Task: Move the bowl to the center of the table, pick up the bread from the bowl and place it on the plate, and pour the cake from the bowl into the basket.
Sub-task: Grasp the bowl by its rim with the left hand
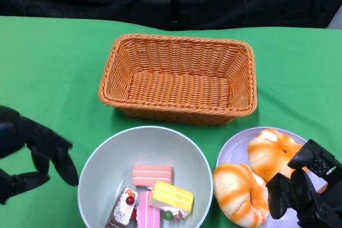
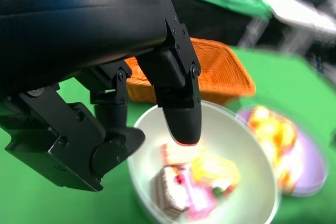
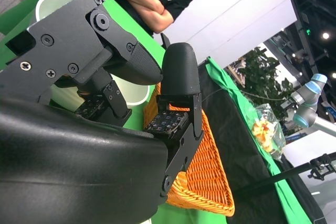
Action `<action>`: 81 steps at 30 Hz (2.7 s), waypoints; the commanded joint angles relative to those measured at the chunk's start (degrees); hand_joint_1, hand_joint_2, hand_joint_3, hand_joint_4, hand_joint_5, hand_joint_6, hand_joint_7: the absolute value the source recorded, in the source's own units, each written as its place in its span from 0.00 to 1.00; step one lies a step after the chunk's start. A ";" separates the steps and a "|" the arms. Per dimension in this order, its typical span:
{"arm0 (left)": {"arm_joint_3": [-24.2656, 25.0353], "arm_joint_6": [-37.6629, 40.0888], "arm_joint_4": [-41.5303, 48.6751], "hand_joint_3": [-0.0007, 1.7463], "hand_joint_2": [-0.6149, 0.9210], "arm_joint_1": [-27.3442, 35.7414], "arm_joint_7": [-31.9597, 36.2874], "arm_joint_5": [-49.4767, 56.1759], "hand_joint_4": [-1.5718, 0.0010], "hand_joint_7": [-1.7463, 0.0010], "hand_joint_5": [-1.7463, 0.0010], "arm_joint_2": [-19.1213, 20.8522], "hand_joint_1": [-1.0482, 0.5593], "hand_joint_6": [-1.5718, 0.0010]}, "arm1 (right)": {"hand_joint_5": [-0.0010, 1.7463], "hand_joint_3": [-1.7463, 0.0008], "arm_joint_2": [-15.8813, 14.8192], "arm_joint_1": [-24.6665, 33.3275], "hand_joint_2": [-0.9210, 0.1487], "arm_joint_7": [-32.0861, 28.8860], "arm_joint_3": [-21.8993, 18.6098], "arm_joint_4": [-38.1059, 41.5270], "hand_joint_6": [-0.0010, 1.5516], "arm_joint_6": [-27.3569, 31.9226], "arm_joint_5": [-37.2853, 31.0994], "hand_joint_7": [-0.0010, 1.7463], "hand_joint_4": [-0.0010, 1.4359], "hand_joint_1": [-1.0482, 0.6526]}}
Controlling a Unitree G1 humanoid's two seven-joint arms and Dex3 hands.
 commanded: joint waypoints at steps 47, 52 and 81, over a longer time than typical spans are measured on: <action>-29.46 -55.49 28.68 0.21 1.00 -39.73 46.70 69.97 0.91 0.98 0.96 3.93 0.31 0.89 | 1.00 0.34 6.82 -2.52 0.34 -3.38 0.22 4.12 0.53 -4.84 -10.38 0.91 0.65 0.56; -33.92 -55.49 29.84 0.18 1.00 -44.19 46.50 71.86 0.87 0.97 0.95 4.96 0.33 0.84 | 1.00 0.32 6.71 -2.36 0.35 -3.79 -0.10 3.55 0.54 -4.25 -9.83 0.90 0.65 0.57; -54.79 -38.20 35.12 0.02 1.00 -47.86 87.25 92.01 0.58 0.97 0.93 4.48 0.33 0.56 | 1.00 0.35 7.82 -5.41 0.34 -0.99 -1.09 11.81 0.52 -9.81 -11.68 0.93 0.66 0.57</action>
